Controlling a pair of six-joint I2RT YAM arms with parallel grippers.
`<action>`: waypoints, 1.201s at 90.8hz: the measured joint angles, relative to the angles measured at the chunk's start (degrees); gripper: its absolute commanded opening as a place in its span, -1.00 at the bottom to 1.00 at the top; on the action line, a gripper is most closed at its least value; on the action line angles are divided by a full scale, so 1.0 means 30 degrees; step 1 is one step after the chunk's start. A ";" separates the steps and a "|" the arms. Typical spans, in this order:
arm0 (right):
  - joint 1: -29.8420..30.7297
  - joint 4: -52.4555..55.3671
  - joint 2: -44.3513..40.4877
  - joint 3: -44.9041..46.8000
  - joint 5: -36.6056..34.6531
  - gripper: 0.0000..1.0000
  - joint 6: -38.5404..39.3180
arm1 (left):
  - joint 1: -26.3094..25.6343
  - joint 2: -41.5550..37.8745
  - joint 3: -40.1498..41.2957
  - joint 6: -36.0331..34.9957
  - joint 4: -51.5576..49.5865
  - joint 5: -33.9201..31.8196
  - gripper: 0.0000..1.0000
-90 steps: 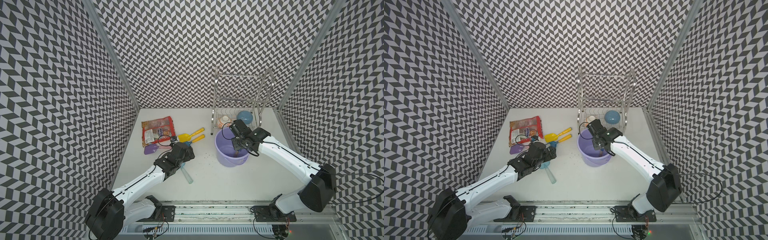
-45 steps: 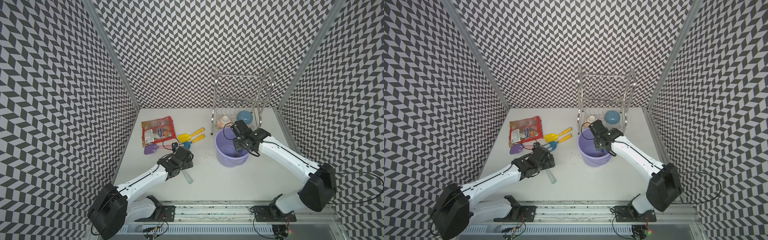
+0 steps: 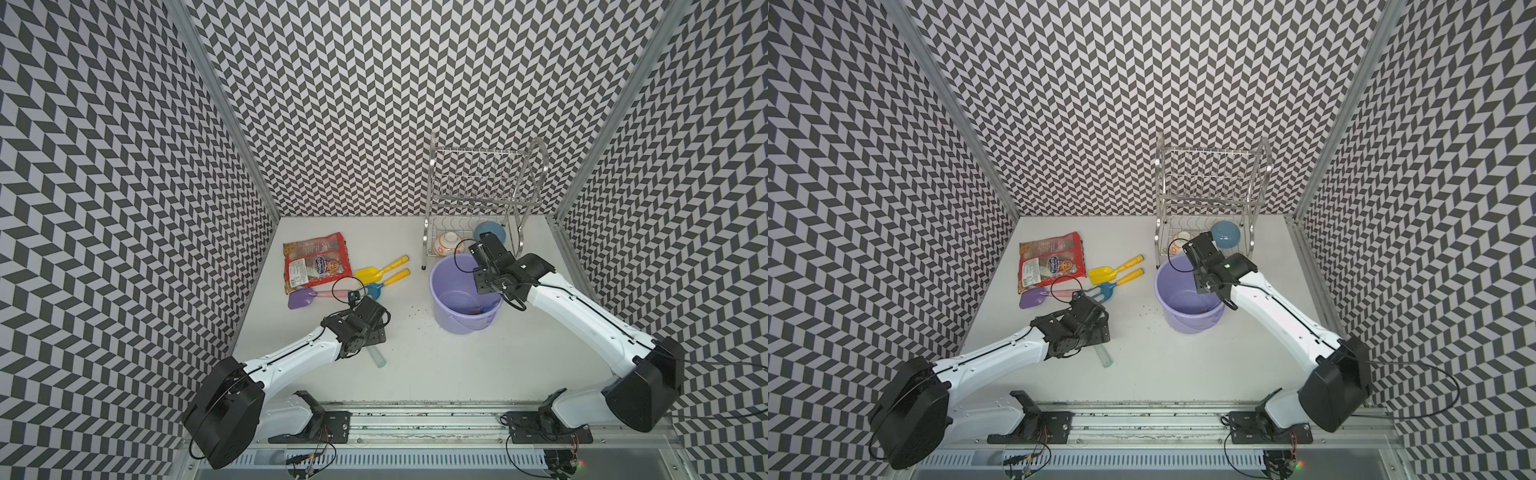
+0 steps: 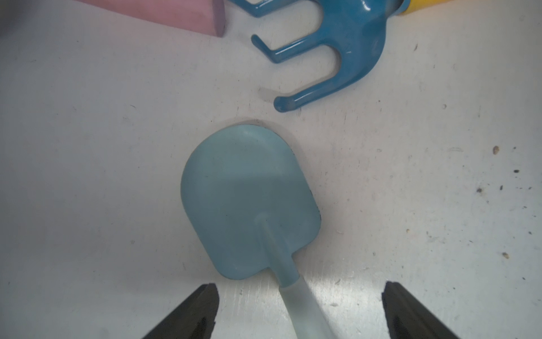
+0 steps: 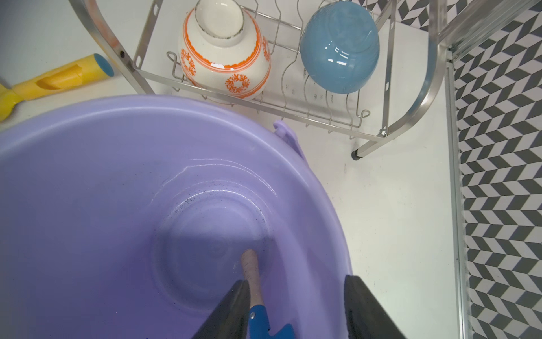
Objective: Organize the gardening tools
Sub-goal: Place the gardening tool in the container, then pick up the gardening tool from the center of the board.
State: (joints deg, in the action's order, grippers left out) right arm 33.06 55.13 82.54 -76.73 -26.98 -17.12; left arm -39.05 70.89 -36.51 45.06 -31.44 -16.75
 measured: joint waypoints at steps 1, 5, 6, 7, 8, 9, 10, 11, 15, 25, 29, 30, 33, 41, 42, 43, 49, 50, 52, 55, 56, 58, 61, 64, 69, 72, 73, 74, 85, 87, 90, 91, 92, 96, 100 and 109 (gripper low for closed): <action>-0.0015 0.0022 -0.0029 -0.0036 -0.0066 0.17 0.0000 | 0.0000 0.0000 0.0015 0.0000 0.0000 0.0000 0.75; -0.0080 0.0051 -0.0146 -0.0138 -0.0204 0.21 -0.0036 | 0.0007 0.0007 0.0058 -0.0007 -0.0007 0.0007 0.72; -0.0095 0.0051 -0.0182 -0.0168 -0.0219 0.22 -0.0036 | 0.0000 0.0007 0.0073 0.0007 0.0000 0.0015 0.71; -0.0117 0.0051 -0.0211 -0.0189 -0.0248 0.24 -0.0058 | 0.0000 0.0007 0.0080 0.0007 0.0000 0.0029 0.71; -0.0138 0.0058 -0.0262 -0.0219 -0.0277 0.25 -0.0036 | 0.0000 0.0015 0.0095 0.0000 0.0000 0.0036 0.70; -0.0153 0.0051 -0.0299 -0.0233 -0.0299 0.27 -0.0087 | 0.0000 0.0015 0.0109 -0.0007 0.0000 0.0044 0.70; -0.0175 0.0044 -0.0342 -0.0248 -0.0328 0.28 -0.0080 | 0.0000 0.0015 0.0131 0.0007 0.0000 0.0051 0.69; -0.0189 0.0044 -0.0393 -0.0262 -0.0350 0.30 -0.0095 | 0.0000 0.0015 0.0138 -0.0007 0.0000 0.0051 0.69; -0.0211 0.0036 -0.0619 -0.0284 -0.0430 0.36 -0.0131 | -0.0007 0.0015 0.0219 -0.0007 -0.0007 0.0080 0.68; -0.0240 -0.0051 -0.1275 -0.0284 -0.0510 0.56 -0.0131 | -0.0044 0.0015 0.0495 0.0029 -0.0015 0.0240 0.59; -0.0248 -0.0189 -0.1545 -0.0284 -0.0503 0.72 -0.0087 | -0.0080 0.0015 0.0590 0.0015 -0.0058 0.0321 0.58; -0.0240 -0.0255 -0.1647 -0.0284 -0.0488 0.74 -0.0087 | -0.0087 0.0015 0.0612 0.0007 -0.0066 0.0335 0.57; -0.0240 -0.0466 -0.1880 -0.0262 -0.0466 0.78 0.0000 | -0.0109 0.0015 0.0678 0.0022 -0.0080 0.0379 0.52; -0.0248 -0.0976 -0.2586 -0.0204 -0.0299 0.82 0.0058 | -0.0131 0.0044 0.0765 0.0095 -0.0168 0.0539 0.47; -0.0240 -0.1042 -0.2659 -0.0197 -0.0277 0.82 0.0058 | -0.0131 0.0066 0.0765 0.0124 -0.0182 0.0561 0.45; -0.0248 -0.1107 -0.2725 -0.0182 -0.0262 0.82 0.0066 | -0.0146 0.0102 0.0765 0.0160 -0.0182 0.0568 0.45; -0.0248 -0.1559 -0.3140 0.0007 -0.0146 0.84 0.0066 | -0.0240 0.0379 0.0765 0.0270 -0.0189 0.0692 0.43; -0.0248 -0.1610 -0.3191 0.0036 -0.0131 0.84 0.0058 | -0.0255 0.0430 0.0765 0.0284 -0.0204 0.0707 0.43; -0.0248 -0.1705 -0.3279 0.0109 -0.0095 0.84 0.0073 | -0.0299 0.0561 0.0765 0.0299 -0.0204 0.0729 0.42; -0.0240 -0.1843 -0.3381 0.0219 -0.0044 0.85 0.0080 | -0.0386 0.0809 0.0765 0.0342 -0.0219 0.0772 0.41; -0.0240 -0.1894 -0.3410 0.0262 -0.0007 0.85 0.0080 | -0.0401 0.0860 0.0765 0.0335 -0.0219 0.0780 0.41; -0.0248 -0.1960 -0.3424 0.0313 0.0029 0.86 0.0087 | -0.0459 0.1020 0.0765 0.0372 -0.0226 0.0816 0.40; -0.0240 -0.2018 -0.3432 0.0372 0.0102 0.87 0.0117 | -0.0532 0.1275 0.0765 0.0379 -0.0240 0.0852 0.39; -0.0248 -0.2120 -0.3432 0.0452 0.0160 0.88 0.0146 | -0.0605 0.1472 0.0772 0.0401 -0.0255 0.0874 0.38; -0.0240 -0.2266 -0.3432 0.0612 0.0262 0.89 0.0219 | -0.0692 0.1756 0.0772 0.0437 -0.0240 0.0896 0.35; -0.0240 -0.2324 -0.3432 0.0670 0.0299 0.90 0.0226 | -0.0743 0.1843 0.0772 0.0437 -0.0211 0.0852 0.33; -0.0240 -0.2353 -0.3432 0.0692 0.0306 0.90 0.0233 | -0.0743 0.1865 0.0780 0.0452 -0.0211 0.0831 0.32; -0.0240 -0.2397 -0.3432 0.0721 0.0321 0.90 0.0255 | -0.0750 0.1872 0.0772 0.0444 -0.0204 0.0823 0.31; -0.0248 -0.2681 -0.3497 0.0940 0.0474 0.97 0.0386 | -0.0780 0.2018 0.0772 0.0466 -0.0022 0.0685 0.12; -0.0240 -0.2696 -0.3519 0.0969 0.0510 0.99 0.0393 | -0.0780 0.2040 0.0780 0.0444 0.0036 0.0656 0.06; -0.0248 -0.2747 -0.3563 0.0998 0.0576 1.00 0.0408 | -0.0780 0.2106 0.0780 0.0423 0.0138 0.0597 -0.02; -0.0240 -0.2761 -0.3585 0.1005 0.0590 1.00 0.0408 | -0.0780 0.2127 0.0780 0.0517 0.0182 0.0561 -0.05; -0.0240 -0.2783 -0.3592 0.1020 0.0612 0.99 0.0408 | -0.0780 0.2135 0.0780 0.0459 0.0233 0.0532 -0.08; -0.0240 -0.2856 -0.3665 0.1035 0.0699 0.99 0.0408 | -0.0780 0.2178 0.0816 0.0415 0.0415 0.0452 -0.18; -0.0240 -0.2951 -0.3738 0.1035 0.0794 1.00 0.0408 | -0.0780 0.2200 0.0867 0.0525 0.0612 0.0321 -0.30; -0.0240 -0.3147 -0.3971 0.1049 0.1093 0.99 0.0393 | -0.0780 0.2186 0.0976 0.0532 0.0947 0.0189 -0.55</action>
State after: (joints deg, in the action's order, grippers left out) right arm 32.34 45.69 70.63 -73.58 -23.70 -15.94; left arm -41.39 77.45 -33.58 46.65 -28.60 -16.19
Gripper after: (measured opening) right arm 0.997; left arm 0.296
